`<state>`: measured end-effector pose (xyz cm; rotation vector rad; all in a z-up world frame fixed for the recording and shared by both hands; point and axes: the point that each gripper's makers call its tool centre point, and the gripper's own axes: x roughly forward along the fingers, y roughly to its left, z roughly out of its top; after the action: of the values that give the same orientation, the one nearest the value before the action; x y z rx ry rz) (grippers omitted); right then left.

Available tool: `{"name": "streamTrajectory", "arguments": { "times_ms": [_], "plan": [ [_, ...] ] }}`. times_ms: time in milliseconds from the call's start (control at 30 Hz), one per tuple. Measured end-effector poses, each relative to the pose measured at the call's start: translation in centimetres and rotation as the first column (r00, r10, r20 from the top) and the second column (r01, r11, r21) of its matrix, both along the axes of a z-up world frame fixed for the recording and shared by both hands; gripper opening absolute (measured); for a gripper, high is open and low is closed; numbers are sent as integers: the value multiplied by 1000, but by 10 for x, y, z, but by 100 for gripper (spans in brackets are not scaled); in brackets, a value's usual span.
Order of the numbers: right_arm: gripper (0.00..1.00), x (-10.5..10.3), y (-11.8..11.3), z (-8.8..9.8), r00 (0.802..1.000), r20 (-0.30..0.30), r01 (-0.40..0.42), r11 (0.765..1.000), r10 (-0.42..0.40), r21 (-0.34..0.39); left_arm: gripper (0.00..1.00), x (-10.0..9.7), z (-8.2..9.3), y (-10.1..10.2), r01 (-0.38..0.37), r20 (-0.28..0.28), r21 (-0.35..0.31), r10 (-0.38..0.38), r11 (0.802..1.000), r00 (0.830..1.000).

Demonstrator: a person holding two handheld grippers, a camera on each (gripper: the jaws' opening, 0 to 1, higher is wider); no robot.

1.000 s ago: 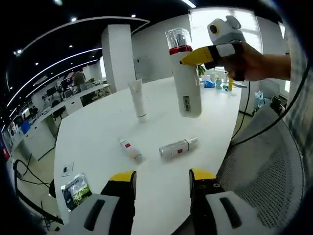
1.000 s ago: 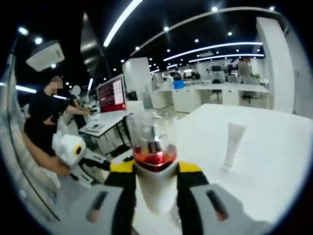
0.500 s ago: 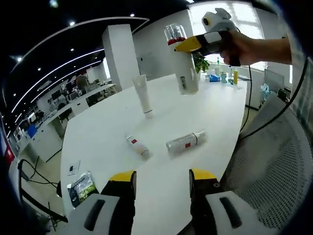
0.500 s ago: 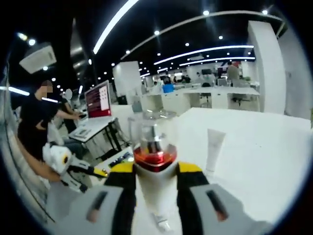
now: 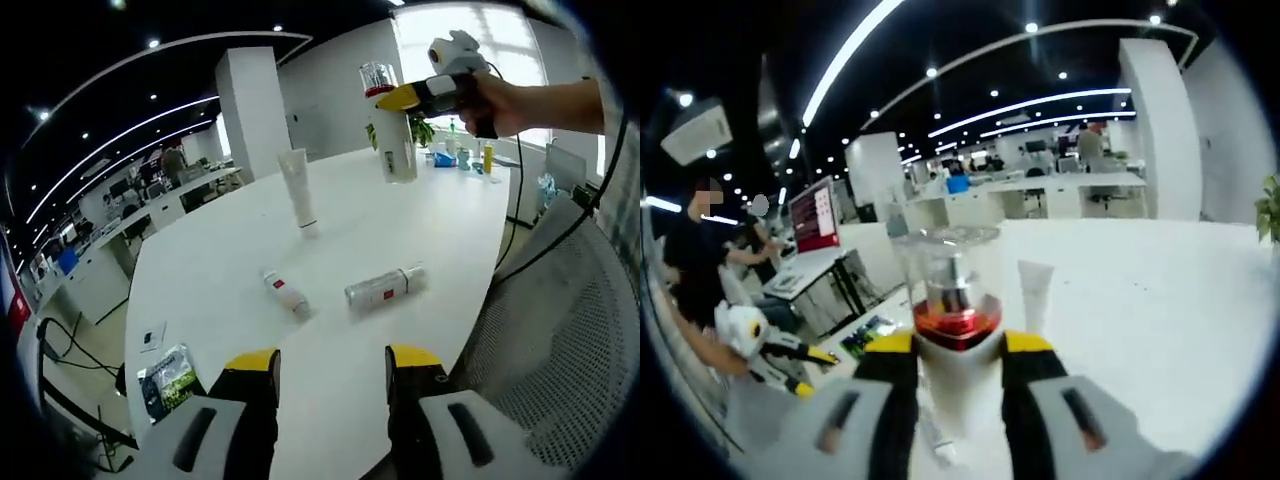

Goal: Arrange the skincare products in the storage area until every visible bottle or jar stands upright without overlapping.

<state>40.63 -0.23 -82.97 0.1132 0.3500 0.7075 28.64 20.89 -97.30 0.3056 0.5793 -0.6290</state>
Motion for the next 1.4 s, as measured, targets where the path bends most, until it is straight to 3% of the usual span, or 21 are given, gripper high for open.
{"name": "streamTrajectory", "arguments": {
  "times_ms": [267, 733, 1400],
  "plan": [
    [28, 17, -13, -8, 1000, 6, 16, 999, -16, -33, 43, -2, -7, -1, 10, -21, 25, -10, 1000, 1000],
    [28, 52, -34, -44, 999, -24, 19, 996, -21, -90, 43, -4, -18, 3, 8, -52, 64, -4, 998, 999],
    [28, 96, -38, -79, 998, -53, 11, 994, -17, -111, 43, -5, -26, 6, 2, -88, 87, 6, 996, 996]
  ]
}}
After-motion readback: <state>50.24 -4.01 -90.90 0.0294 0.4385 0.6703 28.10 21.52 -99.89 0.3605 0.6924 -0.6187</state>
